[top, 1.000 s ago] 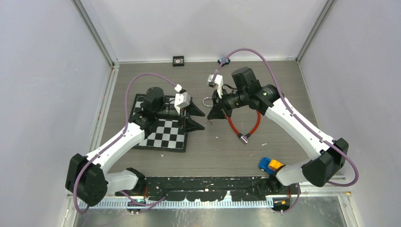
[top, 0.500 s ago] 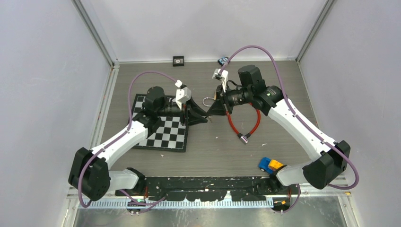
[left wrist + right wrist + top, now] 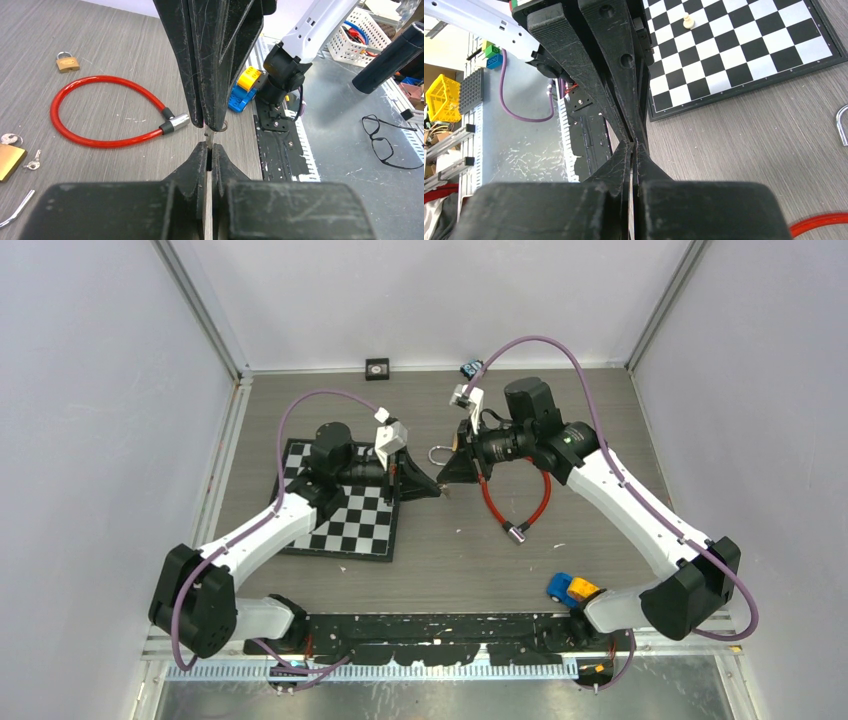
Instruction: Unlock with the key
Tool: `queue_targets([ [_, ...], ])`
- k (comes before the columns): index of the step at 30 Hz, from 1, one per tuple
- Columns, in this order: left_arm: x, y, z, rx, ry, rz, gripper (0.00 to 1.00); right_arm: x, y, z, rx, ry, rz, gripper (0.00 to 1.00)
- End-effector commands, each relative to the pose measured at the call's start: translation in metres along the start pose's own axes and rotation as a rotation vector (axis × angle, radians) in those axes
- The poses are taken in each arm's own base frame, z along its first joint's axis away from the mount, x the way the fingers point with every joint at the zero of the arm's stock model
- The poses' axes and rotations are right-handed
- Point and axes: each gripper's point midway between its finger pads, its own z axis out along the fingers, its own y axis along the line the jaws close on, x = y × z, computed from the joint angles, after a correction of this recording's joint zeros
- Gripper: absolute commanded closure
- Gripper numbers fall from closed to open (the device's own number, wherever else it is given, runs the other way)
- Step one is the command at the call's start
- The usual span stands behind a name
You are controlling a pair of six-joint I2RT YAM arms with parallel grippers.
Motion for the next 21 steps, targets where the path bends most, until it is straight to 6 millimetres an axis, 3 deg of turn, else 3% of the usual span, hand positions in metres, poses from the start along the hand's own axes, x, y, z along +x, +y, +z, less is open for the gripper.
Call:
queue_targets([
  [1, -0.016, 0.000, 0.000, 0.007, -0.032, 0.053, 1.00, -0.011, 0.012, -0.009, -0.020, -0.052, -0.064, 0.99],
  [4, -0.016, 0.002, -0.001, -0.019, -0.027, 0.039, 1.00, -0.006, 0.009, -0.010, -0.002, -0.041, -0.083, 0.92],
  [7, -0.013, 0.004, -0.005, -0.050, 0.019, 0.049, 1.00, -0.001, 0.003, -0.013, 0.043, -0.025, -0.114, 0.71],
  [11, 0.006, 0.005, -0.015, -0.089, 0.130, 0.062, 1.00, 0.000, 0.002, -0.019, 0.071, -0.012, -0.147, 0.46],
  [21, 0.014, -0.005, -0.020, -0.081, 0.216, 0.080, 1.00, 0.013, 0.002, 0.000, 0.064, 0.086, -0.219, 0.44],
])
